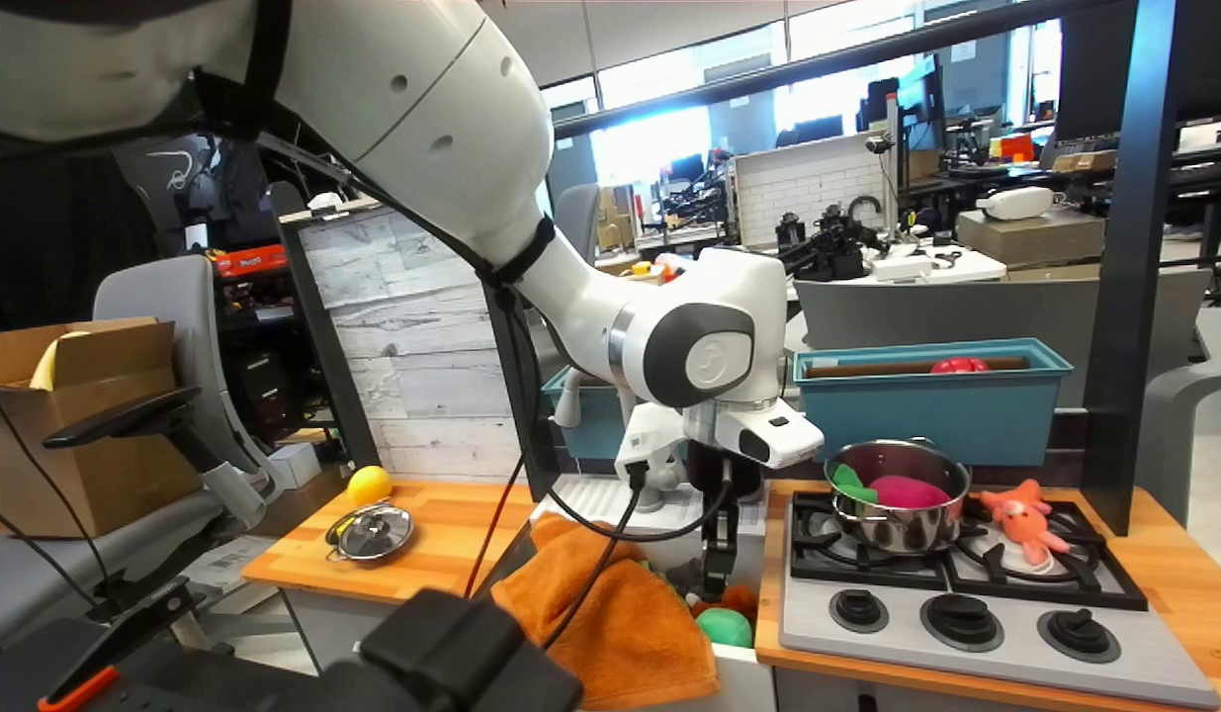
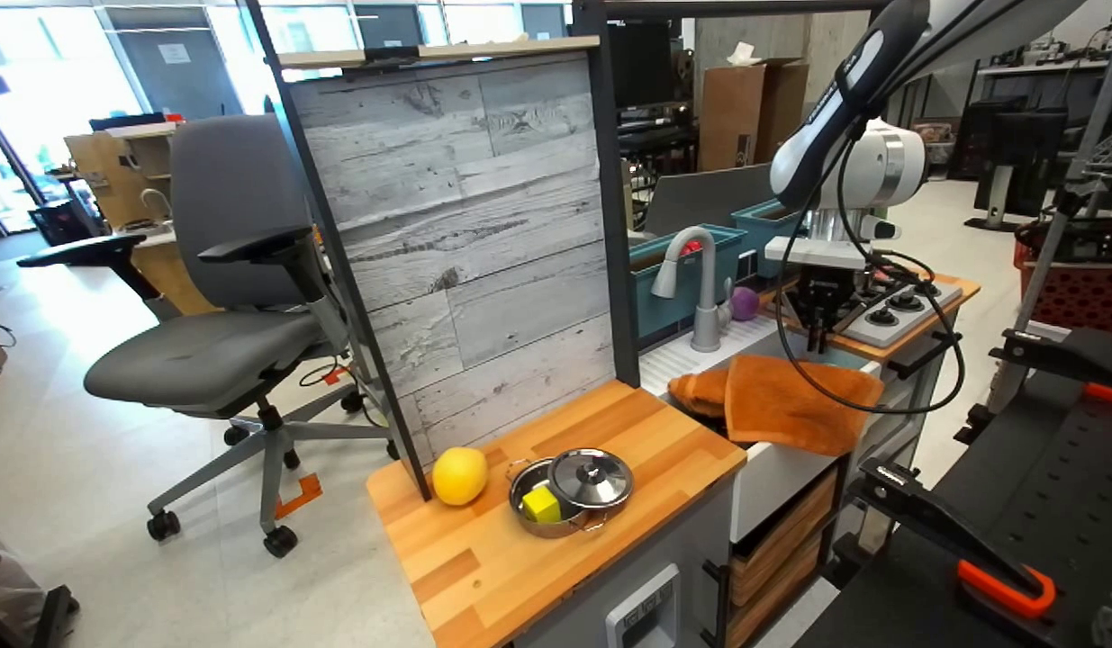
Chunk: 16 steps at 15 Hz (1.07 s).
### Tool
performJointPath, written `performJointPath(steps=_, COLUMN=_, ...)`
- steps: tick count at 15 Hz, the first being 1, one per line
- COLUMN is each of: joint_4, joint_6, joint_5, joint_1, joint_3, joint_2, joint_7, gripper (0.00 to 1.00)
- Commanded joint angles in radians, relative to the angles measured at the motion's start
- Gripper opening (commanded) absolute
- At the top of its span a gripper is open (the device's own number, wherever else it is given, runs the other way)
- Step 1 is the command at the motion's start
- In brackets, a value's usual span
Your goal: Remove the green plush toy from the sink and put it in the silver pot
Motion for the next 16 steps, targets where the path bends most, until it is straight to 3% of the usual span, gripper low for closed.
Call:
performJointPath(steps=1, joint_4=-0.029, joint_6=0.022, joint_5=0.009, joint_1=0.046, joint_3=-0.051, joint_2=-0.008, joint_7=0.064, gripper=0.48)
performJointPath(steps=8, joint_4=0.046, joint_6=-0.054, joint_5=-0.017, joint_1=0.078, joint_3=-0.102, joint_2=0.051, joint_7=0.200, gripper=0.99)
performJointPath(steps=13, joint_4=0.158, joint_6=-0.174, joint_5=-0.006, joint_1=0.052, joint_3=-0.072, joint_2=0.119, joint_7=0.229, gripper=1.00)
performJointPath(steps=16, joint_4=0.233, joint_6=-0.187, joint_5=0.002, joint_1=0.041, joint_3=-0.065, joint_2=0.163, joint_7=0.267, gripper=1.00)
